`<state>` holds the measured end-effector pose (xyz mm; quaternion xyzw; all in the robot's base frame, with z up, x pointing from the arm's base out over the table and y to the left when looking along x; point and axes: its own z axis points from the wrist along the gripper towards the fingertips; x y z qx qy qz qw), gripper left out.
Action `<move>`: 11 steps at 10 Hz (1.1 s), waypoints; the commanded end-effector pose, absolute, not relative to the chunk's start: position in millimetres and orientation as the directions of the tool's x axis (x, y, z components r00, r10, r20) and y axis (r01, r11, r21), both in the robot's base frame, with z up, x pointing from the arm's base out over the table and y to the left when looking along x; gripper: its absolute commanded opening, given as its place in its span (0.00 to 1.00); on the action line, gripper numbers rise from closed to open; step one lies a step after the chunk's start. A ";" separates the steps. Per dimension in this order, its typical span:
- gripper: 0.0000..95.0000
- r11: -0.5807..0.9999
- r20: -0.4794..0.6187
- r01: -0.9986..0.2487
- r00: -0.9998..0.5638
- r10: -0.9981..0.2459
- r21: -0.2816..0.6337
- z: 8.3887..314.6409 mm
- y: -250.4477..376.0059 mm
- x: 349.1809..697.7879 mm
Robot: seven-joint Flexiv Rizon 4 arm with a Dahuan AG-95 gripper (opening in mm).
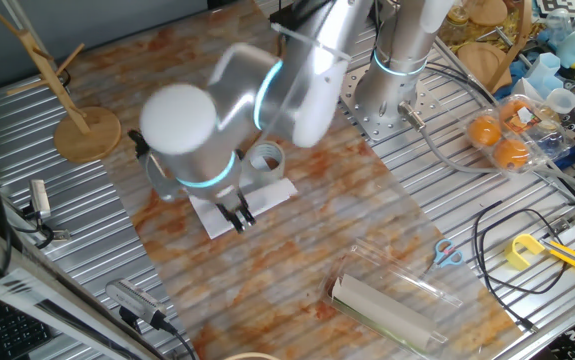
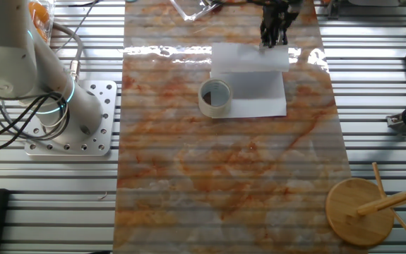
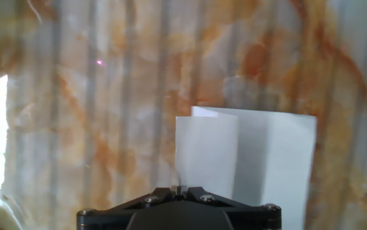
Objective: Unfold a piece of paper
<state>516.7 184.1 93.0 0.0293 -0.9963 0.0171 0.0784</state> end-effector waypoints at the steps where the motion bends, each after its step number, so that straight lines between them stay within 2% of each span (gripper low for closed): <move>1: 0.00 0.999 0.138 0.001 -0.990 0.008 -0.051 86.4 209.6 512.4; 7: 0.00 0.993 0.131 0.027 -0.991 0.042 -0.115 77.2 247.3 501.3; 9: 0.00 0.978 0.127 -0.012 -0.992 0.015 -0.208 75.8 252.6 499.6; 11: 0.00 0.973 0.129 -0.017 -0.992 0.013 -0.231 75.8 252.6 499.6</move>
